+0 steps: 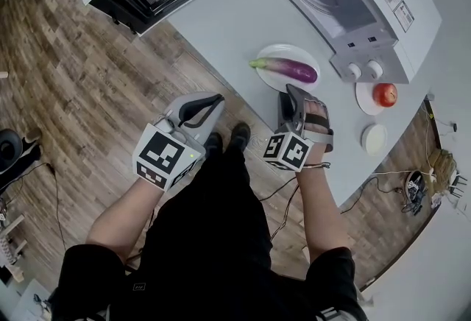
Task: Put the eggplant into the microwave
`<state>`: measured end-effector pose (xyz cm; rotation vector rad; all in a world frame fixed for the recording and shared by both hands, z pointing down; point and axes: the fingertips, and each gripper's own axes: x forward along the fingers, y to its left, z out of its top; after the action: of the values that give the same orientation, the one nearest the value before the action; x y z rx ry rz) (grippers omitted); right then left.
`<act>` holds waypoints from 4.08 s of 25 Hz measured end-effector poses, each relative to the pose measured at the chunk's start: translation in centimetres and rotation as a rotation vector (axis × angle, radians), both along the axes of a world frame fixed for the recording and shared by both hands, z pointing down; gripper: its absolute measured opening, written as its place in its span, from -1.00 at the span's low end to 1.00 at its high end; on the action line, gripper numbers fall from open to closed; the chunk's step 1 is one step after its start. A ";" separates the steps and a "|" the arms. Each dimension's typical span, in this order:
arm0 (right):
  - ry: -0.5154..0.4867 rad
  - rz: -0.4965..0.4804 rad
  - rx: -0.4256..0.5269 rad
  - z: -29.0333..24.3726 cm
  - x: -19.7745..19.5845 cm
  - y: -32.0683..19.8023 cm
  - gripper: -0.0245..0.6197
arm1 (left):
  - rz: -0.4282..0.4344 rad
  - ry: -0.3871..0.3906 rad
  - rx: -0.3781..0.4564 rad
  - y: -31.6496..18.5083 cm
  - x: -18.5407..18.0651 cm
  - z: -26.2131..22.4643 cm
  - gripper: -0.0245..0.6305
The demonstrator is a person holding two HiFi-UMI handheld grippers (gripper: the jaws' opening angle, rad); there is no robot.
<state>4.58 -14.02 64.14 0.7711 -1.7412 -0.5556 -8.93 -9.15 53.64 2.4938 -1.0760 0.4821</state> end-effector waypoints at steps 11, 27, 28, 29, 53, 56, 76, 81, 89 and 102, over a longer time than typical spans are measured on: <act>0.111 -0.058 0.114 0.5 -0.2 -0.8 -0.83 | 0.004 -0.009 -0.013 -0.1 0.2 1.3 -0.86; 0.134 -0.047 0.282 -1.0 -0.2 -0.7 -0.85 | 0.031 -0.018 -0.029 0.4 0.7 3.2 -0.86; 0.137 -0.047 0.287 -1.0 -0.2 -0.6 -0.85 | 0.033 -0.019 -0.027 0.4 0.8 3.2 -0.86; 0.139 -0.047 0.293 -1.0 -0.2 -0.6 -0.85 | 0.036 -0.020 -0.023 0.4 0.9 3.2 -0.86; 0.139 -0.073 0.404 -4.3 -0.3 -0.6 -0.85 | 0.063 -0.039 0.040 -1.1 1.9 1.3 -0.86; 0.132 -0.080 0.418 -5.7 -0.3 -0.8 -0.85 | 0.064 -0.036 0.050 -1.4 2.3 0.4 -0.86; 0.070 -0.196 0.543 -16.3 -1.9 -4.9 -0.85 | -0.030 -0.042 0.132 -5.2 2.7 -8.3 -0.86; 0.066 -0.216 0.574 -18.2 -2.4 -5.6 -0.85 | -0.019 -0.075 0.156 -5.9 2.7 -10.0 -0.86; 0.099 -0.132 0.562 -18.5 -3.7 -8.3 -0.85 | 0.067 -0.106 0.177 -8.7 1.7 -10.9 -0.86; 0.185 0.107 0.547 -14.6 -4.2 -14.2 -0.85 | 0.288 -0.059 0.229 -15.3 0.9 -10.6 -0.86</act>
<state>0.40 -28.18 49.57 1.1445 -1.3765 -1.0169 -8.02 -24.47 43.02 2.8738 -0.8351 0.5432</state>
